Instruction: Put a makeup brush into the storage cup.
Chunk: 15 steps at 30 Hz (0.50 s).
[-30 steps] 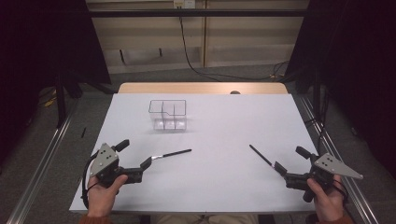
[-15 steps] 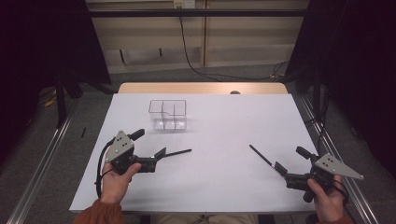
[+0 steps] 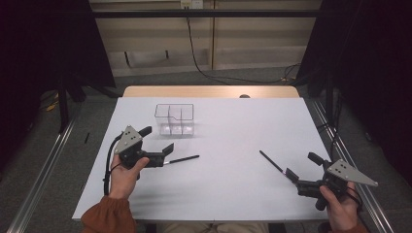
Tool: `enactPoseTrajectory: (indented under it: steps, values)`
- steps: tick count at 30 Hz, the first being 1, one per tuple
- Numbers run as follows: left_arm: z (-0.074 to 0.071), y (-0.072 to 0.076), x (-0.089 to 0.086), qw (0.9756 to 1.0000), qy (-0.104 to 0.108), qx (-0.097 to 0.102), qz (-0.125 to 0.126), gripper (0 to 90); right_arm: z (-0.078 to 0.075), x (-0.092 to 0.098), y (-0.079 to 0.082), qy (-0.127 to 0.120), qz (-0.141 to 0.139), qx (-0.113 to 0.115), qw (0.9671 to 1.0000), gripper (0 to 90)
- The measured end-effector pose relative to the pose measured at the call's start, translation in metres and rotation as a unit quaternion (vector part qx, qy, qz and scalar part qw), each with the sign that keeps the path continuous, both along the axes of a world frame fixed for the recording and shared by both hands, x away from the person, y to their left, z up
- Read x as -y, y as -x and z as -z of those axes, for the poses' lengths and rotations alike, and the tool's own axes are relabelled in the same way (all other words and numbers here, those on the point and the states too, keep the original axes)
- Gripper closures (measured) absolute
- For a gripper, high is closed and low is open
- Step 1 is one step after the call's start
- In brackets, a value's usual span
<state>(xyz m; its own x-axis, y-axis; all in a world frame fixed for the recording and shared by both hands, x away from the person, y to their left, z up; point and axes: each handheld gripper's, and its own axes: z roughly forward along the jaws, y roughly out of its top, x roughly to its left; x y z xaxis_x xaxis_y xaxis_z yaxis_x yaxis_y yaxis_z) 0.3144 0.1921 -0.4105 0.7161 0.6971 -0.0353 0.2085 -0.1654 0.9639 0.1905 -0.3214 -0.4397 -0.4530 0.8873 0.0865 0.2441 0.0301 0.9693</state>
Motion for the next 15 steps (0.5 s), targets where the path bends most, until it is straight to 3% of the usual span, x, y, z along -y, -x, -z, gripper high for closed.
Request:
enactPoseTrajectory:
  steps: [5, 7, 9, 12, 15]
  values:
    - [0.001, -0.01, 0.003, 0.9999, 0.003, -0.015, 0.006, 2.1, 0.0, 0.0, 0.0, 0.0, -0.001, 0.0, 1.0, 0.0]
    - [0.002, -0.013, 0.005, 0.9993, 0.012, -0.033, 0.012, 2.1, 0.0, 0.0, 0.0, 0.001, -0.001, 0.0, 1.0, 0.0]
    - [0.004, -0.016, 0.007, 0.9993, 0.0, -0.033, 0.016, 2.1, 0.0, 0.0, -0.001, 0.0, -0.001, 0.0, 1.0, 0.0]
    - [0.006, -0.021, 0.008, 0.9989, -0.004, -0.043, 0.018, 2.2, 0.0, -0.001, -0.001, 0.0, -0.001, -0.001, 1.0, 0.0]
    - [0.004, -0.024, 0.009, 0.9976, -0.028, -0.056, 0.028, 2.2, 0.0, 0.0, -0.001, -0.001, -0.001, -0.001, 1.0, 0.0]
